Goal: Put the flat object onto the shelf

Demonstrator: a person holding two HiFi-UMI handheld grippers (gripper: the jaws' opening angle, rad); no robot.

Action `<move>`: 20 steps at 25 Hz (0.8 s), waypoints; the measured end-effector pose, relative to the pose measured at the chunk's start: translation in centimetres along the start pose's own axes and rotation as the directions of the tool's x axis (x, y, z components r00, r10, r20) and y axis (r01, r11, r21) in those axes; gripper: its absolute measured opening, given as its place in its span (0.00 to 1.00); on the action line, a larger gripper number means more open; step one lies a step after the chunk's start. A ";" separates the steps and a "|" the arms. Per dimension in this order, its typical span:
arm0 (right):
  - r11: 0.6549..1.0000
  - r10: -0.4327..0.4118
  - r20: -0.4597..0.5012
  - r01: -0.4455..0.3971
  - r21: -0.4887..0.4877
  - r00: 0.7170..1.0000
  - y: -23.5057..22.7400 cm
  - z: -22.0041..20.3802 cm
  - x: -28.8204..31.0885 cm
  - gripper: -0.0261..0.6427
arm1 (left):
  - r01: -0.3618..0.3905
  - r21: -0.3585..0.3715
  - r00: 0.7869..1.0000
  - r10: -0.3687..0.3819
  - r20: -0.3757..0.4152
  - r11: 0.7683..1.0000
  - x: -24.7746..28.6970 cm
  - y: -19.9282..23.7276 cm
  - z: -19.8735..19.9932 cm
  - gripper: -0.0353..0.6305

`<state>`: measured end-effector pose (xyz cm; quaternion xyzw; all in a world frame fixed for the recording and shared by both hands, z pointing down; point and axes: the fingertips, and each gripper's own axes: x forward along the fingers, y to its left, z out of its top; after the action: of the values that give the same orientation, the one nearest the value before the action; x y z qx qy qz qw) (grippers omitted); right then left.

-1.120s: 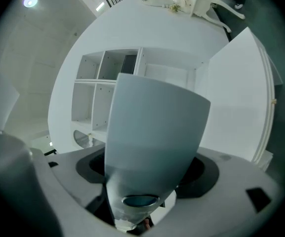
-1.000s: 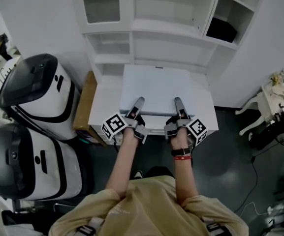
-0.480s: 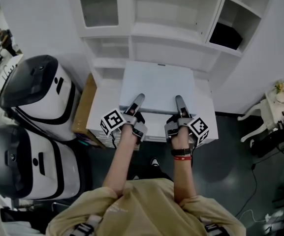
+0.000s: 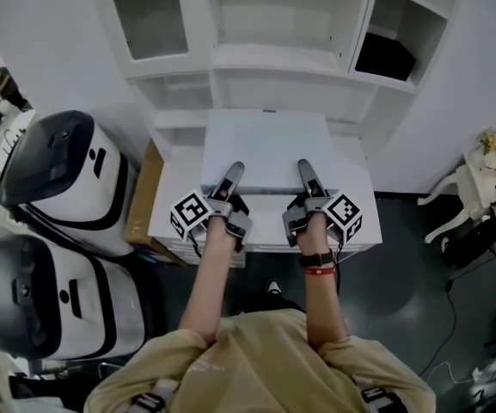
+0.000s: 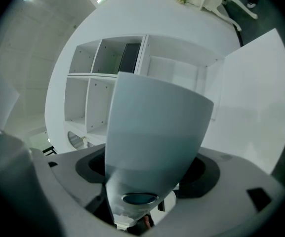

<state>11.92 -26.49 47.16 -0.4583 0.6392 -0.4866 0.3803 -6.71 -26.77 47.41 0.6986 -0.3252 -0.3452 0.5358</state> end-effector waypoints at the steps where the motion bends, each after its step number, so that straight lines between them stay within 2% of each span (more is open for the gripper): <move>1: 1.000 -0.002 -0.002 0.002 0.005 1.000 0.2 0.1 0.2 0.59 | 0.004 -0.002 1.000 -0.004 0.006 1.000 0.2 -0.3 0.2 0.54; 5: 1.000 -0.009 -0.003 0.009 0.014 1.000 1.6 0.5 1.0 0.59 | 0.023 0.017 1.000 -0.023 0.008 1.000 0.9 -1.6 1.1 0.55; 8: 1.000 -0.002 0.015 0.002 0.005 1.000 2.9 0.8 1.8 0.59 | 0.060 -0.009 0.998 -0.059 0.015 0.998 1.5 -2.9 1.8 0.55; 14: 1.000 0.018 0.043 -0.019 0.010 0.999 5.1 1.9 2.9 0.59 | 0.060 0.044 0.998 -0.060 -0.002 0.997 2.9 -4.9 2.9 0.55; 20: 1.000 0.020 0.050 -0.019 -0.006 0.999 6.2 2.7 3.8 0.59 | 0.064 0.029 0.998 -0.063 -0.017 0.998 3.9 -5.6 3.3 0.55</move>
<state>12.02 -30.19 40.32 -0.4650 0.6355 -0.4694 0.3995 -6.83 -30.53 40.80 0.7191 -0.3038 -0.3516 0.5167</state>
